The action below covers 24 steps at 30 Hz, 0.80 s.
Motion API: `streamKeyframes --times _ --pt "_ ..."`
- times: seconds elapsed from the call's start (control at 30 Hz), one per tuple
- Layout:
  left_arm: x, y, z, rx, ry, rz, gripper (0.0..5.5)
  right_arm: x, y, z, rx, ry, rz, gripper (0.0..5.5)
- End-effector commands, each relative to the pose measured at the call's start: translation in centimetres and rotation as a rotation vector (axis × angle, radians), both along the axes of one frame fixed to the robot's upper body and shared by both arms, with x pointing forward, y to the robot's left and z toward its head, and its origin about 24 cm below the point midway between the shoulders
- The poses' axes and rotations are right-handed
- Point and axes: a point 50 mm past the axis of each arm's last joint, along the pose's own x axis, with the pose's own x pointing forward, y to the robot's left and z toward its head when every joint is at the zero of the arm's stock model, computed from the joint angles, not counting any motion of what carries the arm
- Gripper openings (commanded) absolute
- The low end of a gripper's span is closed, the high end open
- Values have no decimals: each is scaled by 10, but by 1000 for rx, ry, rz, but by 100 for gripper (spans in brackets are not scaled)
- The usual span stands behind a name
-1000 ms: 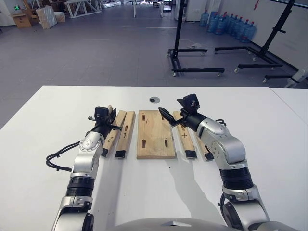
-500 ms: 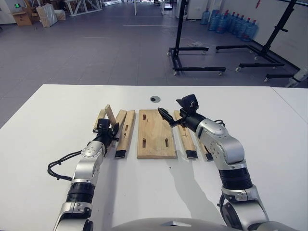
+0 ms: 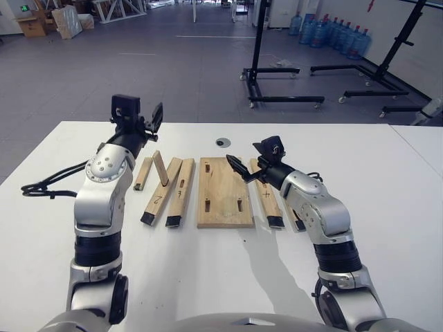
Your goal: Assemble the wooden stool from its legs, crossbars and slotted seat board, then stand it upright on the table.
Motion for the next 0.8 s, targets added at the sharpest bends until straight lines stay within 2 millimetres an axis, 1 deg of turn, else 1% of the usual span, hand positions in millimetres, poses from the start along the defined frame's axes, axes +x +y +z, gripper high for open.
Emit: streamKeyframes --times 0.03,0.07,0.17,0.23,0.3,0.37,0.4,0.43,0.47,0.5,0.53,0.57,0.6,0.63,0.67,0.7,0.73,0.77,0.8 --pt "17 -5 15 -28 18 -13 279 3 0 3 -6 -15 -6 525" --pt "21 -6 13 -23 29 -11 279 4 1 3 -7 -16 -4 525" --pt "33 -9 -5 -30 81 -23 279 4 0 3 -7 -15 -7 525" --pt "39 -9 -36 -34 158 -28 279 4 0 2 -7 -13 -4 525" --pt "40 -9 -77 -51 258 -38 279 4 0 1 -8 -8 -4 525" --pt "34 -15 -128 -17 375 -76 279 3 -3 -3 -10 3 -13 525" --pt "30 -18 -146 1 411 -90 279 3 -4 -4 -11 8 -17 525" --pt "30 -18 -152 4 411 -82 279 3 -4 -5 -10 12 -19 525" --pt "32 -15 -146 -12 382 -68 279 3 -5 -6 -9 13 -19 525" --pt "37 -12 -133 -34 333 -51 279 4 -5 -4 -5 10 -19 525" --pt "44 -5 -104 -60 244 -27 279 4 -5 0 2 0 -17 525" --pt "49 3 -67 -79 135 -9 279 5 -5 4 5 -12 -16 525" --pt "49 11 -32 -94 40 6 279 6 -5 8 8 -23 -14 525" --pt "43 20 9 -106 -67 29 279 7 -5 11 9 -35 -12 525" --pt "34 30 47 -135 -157 55 279 7 -6 14 8 -42 -13 525" --pt "23 38 72 -158 -211 78 279 7 -7 15 6 -46 -15 525" --pt "12 43 90 -168 -236 91 279 7 -9 15 2 -48 -21 525" --pt "0 48 98 -146 -204 101 279 7 -12 14 -5 -49 -27 525" --pt "-13 50 98 -102 -141 92 279 6 -16 14 -14 -51 -36 525"
